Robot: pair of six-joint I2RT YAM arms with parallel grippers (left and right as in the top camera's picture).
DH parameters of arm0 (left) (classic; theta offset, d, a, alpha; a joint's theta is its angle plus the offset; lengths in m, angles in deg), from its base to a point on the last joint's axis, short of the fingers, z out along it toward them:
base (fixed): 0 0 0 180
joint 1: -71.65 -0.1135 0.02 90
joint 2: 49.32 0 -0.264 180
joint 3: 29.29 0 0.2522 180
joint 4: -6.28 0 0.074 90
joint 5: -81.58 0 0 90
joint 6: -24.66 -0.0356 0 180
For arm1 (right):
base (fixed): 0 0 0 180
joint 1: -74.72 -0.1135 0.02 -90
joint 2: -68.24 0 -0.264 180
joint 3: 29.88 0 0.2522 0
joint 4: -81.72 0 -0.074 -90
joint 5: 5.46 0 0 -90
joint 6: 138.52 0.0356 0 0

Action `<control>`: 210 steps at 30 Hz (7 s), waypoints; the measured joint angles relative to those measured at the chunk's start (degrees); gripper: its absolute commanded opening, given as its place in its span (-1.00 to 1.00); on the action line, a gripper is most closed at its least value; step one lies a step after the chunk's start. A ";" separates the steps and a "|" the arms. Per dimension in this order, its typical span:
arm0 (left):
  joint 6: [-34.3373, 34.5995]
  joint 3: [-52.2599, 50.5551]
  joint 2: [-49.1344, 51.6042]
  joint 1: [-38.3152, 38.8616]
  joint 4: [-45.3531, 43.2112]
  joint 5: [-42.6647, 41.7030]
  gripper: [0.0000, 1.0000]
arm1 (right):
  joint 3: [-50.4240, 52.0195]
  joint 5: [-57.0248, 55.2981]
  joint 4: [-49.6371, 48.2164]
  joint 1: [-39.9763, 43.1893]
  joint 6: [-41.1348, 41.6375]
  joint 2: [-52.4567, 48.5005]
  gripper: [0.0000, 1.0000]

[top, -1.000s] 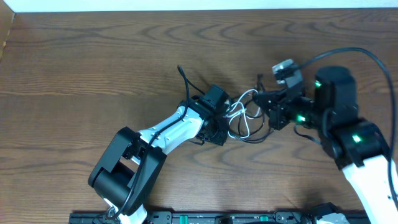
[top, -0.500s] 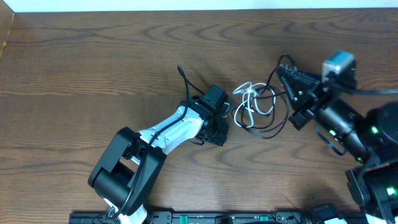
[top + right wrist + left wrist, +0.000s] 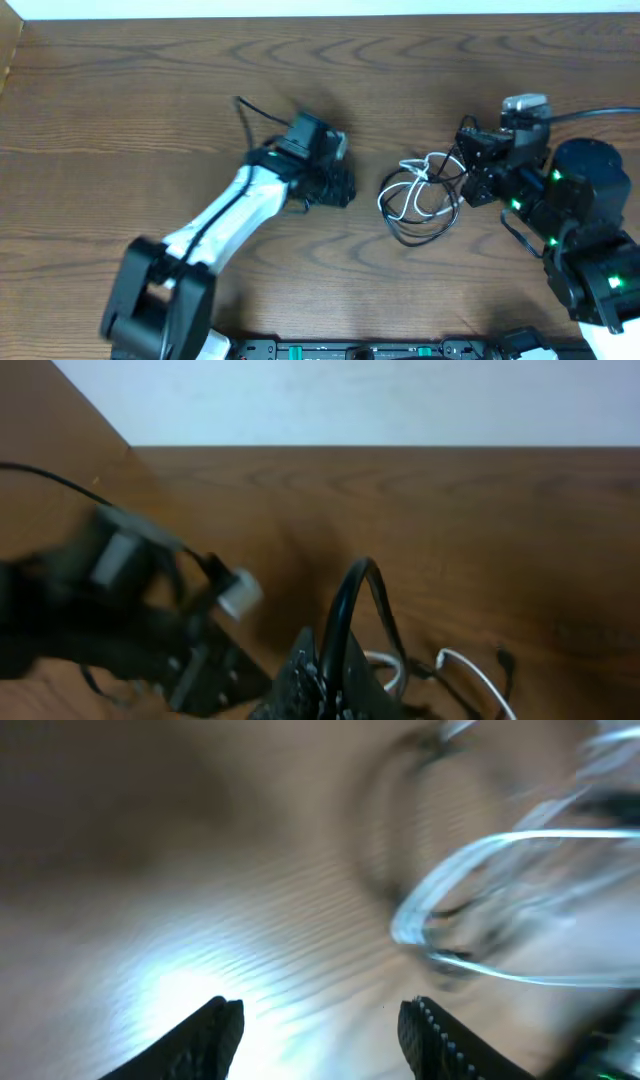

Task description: Untangle cables

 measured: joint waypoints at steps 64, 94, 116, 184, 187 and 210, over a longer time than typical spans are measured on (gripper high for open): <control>7.23 -0.42 -15.54 -19.43 3.80 2.03 -0.85 | 0.00 -18.43 12.20 0.00 4.15 -2.69 -0.99; 6.78 -0.42 -16.24 -48.28 9.40 2.03 -0.85 | -0.02 -38.34 19.74 28.09 11.32 -5.60 -0.98; -0.79 -0.44 -16.24 -34.67 13.14 -13.77 -0.84 | -0.02 -2.99 10.86 40.24 1.14 -17.31 0.38; -9.70 -0.42 -16.24 -21.20 22.91 -8.26 -0.85 | 5.86 -11.76 -38.05 6.93 53.81 -58.75 -0.87; -9.70 -0.42 -16.24 -21.20 22.91 -8.26 -0.85 | 5.84 -11.96 -38.27 6.93 52.61 -59.01 -0.98; -9.73 -0.42 -16.26 -21.20 23.08 -8.26 -0.84 | 7.91 28.79 -41.16 34.58 31.98 -29.77 -0.98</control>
